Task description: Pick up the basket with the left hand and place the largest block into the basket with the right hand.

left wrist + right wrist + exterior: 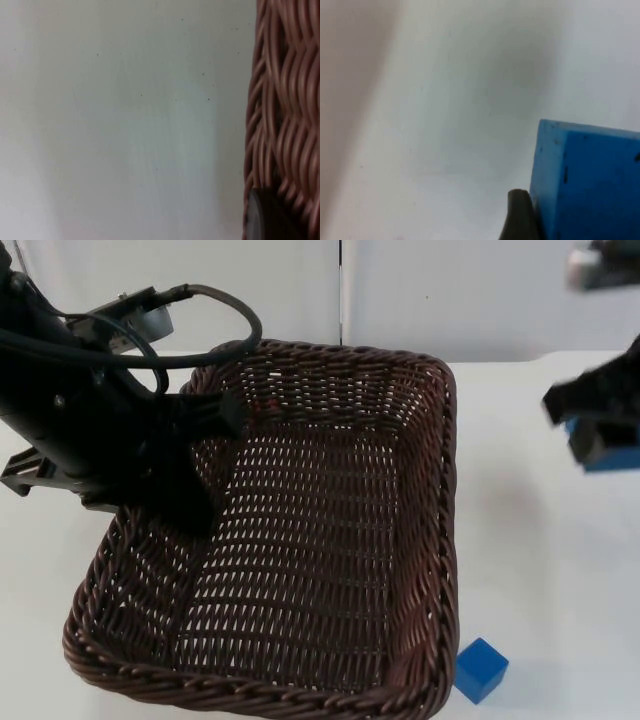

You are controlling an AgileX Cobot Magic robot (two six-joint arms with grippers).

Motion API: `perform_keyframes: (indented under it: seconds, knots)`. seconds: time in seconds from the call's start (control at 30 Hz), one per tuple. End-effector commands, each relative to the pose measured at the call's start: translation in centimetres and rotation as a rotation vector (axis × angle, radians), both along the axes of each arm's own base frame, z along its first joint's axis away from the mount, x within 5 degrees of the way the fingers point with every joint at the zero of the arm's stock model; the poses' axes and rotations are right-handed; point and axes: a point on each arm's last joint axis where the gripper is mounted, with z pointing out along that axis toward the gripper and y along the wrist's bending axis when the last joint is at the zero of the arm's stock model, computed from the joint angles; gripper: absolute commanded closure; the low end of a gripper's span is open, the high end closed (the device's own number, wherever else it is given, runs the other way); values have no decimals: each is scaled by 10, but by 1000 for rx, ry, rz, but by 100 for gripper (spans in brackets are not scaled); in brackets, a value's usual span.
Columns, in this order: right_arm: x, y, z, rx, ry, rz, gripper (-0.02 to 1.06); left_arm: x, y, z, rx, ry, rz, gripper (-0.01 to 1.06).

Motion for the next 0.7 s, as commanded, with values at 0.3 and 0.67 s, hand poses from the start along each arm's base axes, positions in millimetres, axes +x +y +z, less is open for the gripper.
perform_keyframes:
  seconds: [0.3, 0.67]
  knots:
    - [-31, -18, 68, 52, -165, 14, 105, 0, -4, 6, -28, -3, 13, 105]
    - [-33, -20, 70, 39, -158, 16, 105, 1, -4, 6, -25, -8, 13, 105]
